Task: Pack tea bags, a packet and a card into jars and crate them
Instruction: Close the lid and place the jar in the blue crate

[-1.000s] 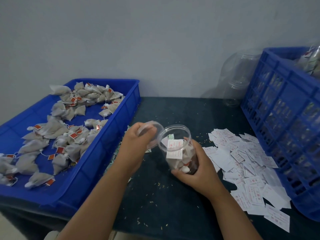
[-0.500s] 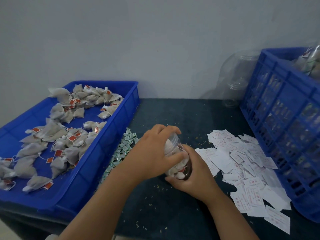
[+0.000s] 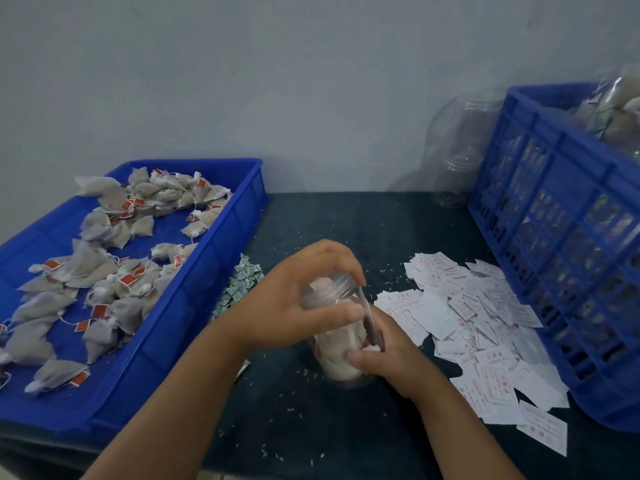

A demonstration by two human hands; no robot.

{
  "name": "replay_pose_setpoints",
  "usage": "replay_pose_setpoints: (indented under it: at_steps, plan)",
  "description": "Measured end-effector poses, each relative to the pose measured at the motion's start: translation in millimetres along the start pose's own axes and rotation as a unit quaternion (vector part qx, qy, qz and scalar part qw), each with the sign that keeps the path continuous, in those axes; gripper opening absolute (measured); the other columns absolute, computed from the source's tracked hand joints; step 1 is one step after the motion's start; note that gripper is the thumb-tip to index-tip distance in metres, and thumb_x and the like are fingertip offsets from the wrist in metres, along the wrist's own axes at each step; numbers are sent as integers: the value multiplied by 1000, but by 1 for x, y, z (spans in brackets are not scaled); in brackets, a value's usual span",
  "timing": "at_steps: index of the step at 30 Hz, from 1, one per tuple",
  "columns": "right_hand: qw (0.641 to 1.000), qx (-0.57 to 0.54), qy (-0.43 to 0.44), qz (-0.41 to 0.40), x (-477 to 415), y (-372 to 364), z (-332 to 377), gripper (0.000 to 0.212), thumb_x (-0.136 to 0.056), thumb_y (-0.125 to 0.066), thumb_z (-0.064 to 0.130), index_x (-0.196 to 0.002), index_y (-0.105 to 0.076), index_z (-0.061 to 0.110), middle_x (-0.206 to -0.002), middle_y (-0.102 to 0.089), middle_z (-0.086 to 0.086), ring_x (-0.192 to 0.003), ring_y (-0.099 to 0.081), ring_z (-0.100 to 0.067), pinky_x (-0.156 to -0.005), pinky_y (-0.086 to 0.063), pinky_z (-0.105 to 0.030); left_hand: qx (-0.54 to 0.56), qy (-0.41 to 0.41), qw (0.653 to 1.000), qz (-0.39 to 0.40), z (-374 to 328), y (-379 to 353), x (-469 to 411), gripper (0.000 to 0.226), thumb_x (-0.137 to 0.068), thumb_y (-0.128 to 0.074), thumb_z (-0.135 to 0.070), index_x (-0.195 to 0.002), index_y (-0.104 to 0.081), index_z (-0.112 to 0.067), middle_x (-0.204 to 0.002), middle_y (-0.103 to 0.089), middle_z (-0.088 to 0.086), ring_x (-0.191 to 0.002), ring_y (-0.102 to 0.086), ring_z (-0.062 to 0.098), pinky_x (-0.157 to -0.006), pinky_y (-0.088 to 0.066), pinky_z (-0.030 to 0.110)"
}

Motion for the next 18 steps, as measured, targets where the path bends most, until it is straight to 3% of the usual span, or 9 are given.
replay_pose_setpoints:
  at_steps: [3, 5, 7, 8, 10, 13, 15, 18]
  plan:
    - [999, -20, -10, 27, -2, -3, -2, 65, -79, -81, 31, -141, -63, 19, -130, -74, -12, -120, -71, -26, -100, -57, -38, 74, 25, 997, 8, 5, 5, 1, 37, -99, -55, -43, -109, -75, -14, -131, -64, -3, -129, -59, 25, -107, -47, 39]
    - [1000, -8, -4, 7, -4, -5, -4, 71, -77, -84, 28, -142, -60, 16, -131, -74, -11, -123, -72, -24, -99, -57, -35, 48, 65, 997, 4, 9, 10, 0, 37, -103, -49, -46, -119, -76, -27, -139, -63, -14, -135, -54, 9, -110, -45, 33]
    - [999, 28, 19, -35, -5, -4, 0, 71, -75, -86, 27, -142, -61, 26, -130, -76, -1, -123, -72, -20, -98, -56, -33, -21, 120, 992, 11, 15, 10, 2, 42, -100, -45, -60, -137, -61, -49, -146, -52, -30, -134, -45, -13, -113, -39, 25]
    - [996, 62, 39, -53, -5, -3, 3, 70, -76, -88, 28, -140, -61, 34, -130, -76, 4, -123, -73, -18, -98, -57, -33, -40, 162, 986, 12, 18, 7, 3, 47, -97, -40, -69, -140, -53, -55, -144, -49, -33, -129, -45, -18, -113, -39, 25]
    - [986, 134, 66, -73, -4, -2, 8, 71, -77, -91, 30, -140, -60, 41, -131, -75, 8, -123, -72, -17, -100, -58, -37, -69, 228, 971, -5, 22, -2, 6, 47, -91, -34, -79, -127, -53, -56, -132, -53, -29, -118, -52, -12, -107, -45, 31]
    - [993, 99, 48, -38, -3, -3, 2, 64, -79, -88, 23, -137, -63, 34, -127, -76, 2, -119, -74, -22, -97, -60, -38, -150, 177, 972, -45, 13, -6, 4, 32, -96, -39, -70, -109, -55, -46, -115, -57, -24, -106, -58, -2, -92, -51, 34]
    - [1000, 14, 8, 18, -3, -8, 0, 56, -80, -88, 28, -131, -67, 29, -124, -77, -3, -116, -73, -23, -95, -58, -38, -95, 105, 989, -44, 6, -2, 4, 25, -97, -48, -63, -106, -60, -42, -115, -62, -23, -111, -61, 2, -91, -52, 34]
    - [991, -89, -56, 81, 0, -15, -7, 89, -73, -95, 51, -142, -59, 6, -127, -71, -19, -119, -66, -37, -101, -51, -51, 39, 15, 999, -4, 1, 1, 11, 27, -99, -58, -46, -106, -72, -24, -125, -67, -7, -126, -61, 22, -104, -50, 39]
Point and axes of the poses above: each hand's wrist, its own x-axis away from the middle knuckle, its own y-axis out of the back of the hand, z = x × y, the point moved 7 cm from there along -x, towards the middle knuckle
